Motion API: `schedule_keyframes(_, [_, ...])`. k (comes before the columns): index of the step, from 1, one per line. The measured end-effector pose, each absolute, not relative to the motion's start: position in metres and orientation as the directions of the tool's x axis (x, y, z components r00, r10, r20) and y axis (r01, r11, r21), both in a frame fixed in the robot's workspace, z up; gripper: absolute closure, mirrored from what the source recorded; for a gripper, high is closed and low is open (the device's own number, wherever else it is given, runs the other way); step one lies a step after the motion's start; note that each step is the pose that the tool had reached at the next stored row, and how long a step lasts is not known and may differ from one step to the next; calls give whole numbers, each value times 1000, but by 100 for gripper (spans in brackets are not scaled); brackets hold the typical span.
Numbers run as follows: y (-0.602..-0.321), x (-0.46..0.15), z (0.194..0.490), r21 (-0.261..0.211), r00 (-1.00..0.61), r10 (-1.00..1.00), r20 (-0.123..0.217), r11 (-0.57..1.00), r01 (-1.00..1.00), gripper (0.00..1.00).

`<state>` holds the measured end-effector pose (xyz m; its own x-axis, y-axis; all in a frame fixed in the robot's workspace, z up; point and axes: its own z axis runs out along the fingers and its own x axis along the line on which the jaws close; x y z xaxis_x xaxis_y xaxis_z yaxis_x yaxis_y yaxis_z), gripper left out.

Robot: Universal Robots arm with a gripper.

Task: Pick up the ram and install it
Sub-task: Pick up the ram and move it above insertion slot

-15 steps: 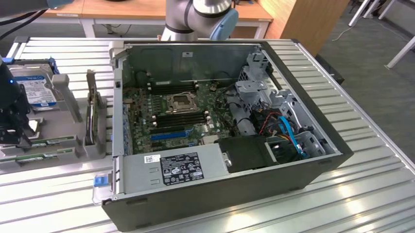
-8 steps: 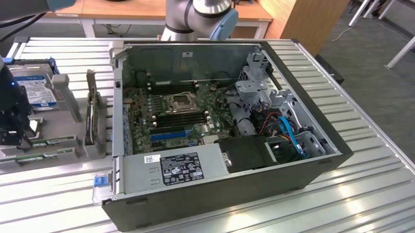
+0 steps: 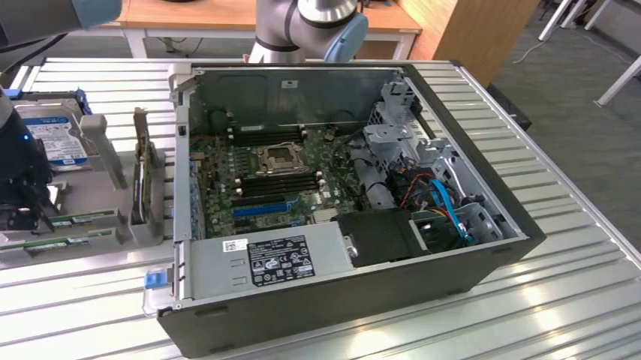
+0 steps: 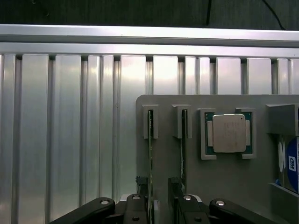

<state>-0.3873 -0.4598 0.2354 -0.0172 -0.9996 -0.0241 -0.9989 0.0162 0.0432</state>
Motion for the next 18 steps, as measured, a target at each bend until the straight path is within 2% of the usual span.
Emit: schedule_keyframes(18, [-467, -387, 232, 43, -17, -1000, -24, 16, -999, 69])
